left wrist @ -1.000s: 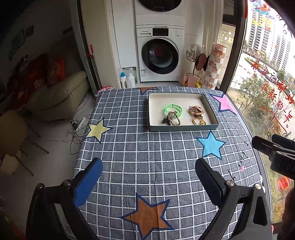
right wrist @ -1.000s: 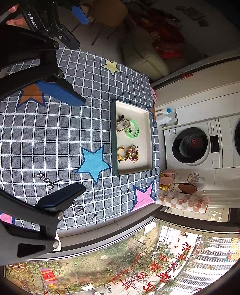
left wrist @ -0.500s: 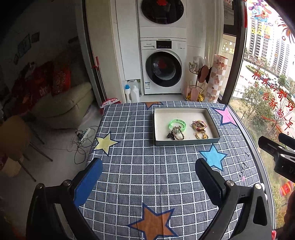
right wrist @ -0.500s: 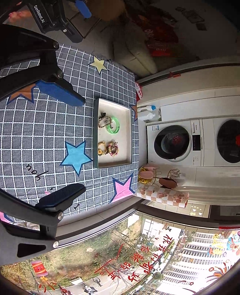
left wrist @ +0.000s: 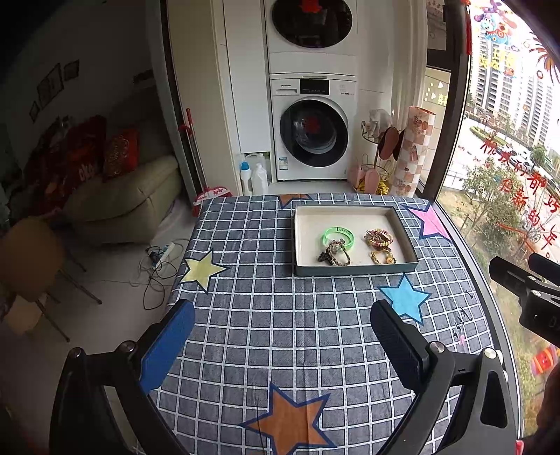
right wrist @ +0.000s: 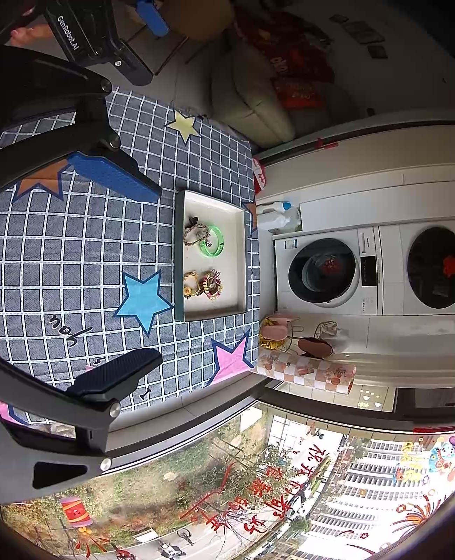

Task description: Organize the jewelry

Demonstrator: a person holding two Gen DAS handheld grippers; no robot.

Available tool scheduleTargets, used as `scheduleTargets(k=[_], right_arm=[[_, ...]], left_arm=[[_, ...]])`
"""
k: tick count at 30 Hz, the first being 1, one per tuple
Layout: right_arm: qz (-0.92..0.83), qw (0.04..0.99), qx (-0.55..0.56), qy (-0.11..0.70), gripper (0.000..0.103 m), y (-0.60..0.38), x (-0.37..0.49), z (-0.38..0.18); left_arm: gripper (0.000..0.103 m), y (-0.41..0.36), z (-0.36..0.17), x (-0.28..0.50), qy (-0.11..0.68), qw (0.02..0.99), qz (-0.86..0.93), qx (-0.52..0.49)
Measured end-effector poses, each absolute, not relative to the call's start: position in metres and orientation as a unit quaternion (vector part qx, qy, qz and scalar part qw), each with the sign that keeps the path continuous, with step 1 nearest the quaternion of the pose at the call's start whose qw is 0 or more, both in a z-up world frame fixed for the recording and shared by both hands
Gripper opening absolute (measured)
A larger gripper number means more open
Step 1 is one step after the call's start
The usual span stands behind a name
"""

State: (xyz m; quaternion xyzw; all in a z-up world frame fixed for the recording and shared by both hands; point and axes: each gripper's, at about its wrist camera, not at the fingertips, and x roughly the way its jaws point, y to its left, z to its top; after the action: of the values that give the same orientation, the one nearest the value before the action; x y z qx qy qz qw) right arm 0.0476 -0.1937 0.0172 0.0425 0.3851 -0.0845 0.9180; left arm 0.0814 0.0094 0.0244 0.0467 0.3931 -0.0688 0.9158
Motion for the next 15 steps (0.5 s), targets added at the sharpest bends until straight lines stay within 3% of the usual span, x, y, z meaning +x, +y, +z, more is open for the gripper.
scheduleTargets(k=[15], right_arm=[[-0.084,0.917,0.051,0.387,0.088,-0.1917,0.0435,0.0148]], left_arm=[[0.103,0.0069,0.0238,0.0814,0.394,0.916,-0.064,0.050]])
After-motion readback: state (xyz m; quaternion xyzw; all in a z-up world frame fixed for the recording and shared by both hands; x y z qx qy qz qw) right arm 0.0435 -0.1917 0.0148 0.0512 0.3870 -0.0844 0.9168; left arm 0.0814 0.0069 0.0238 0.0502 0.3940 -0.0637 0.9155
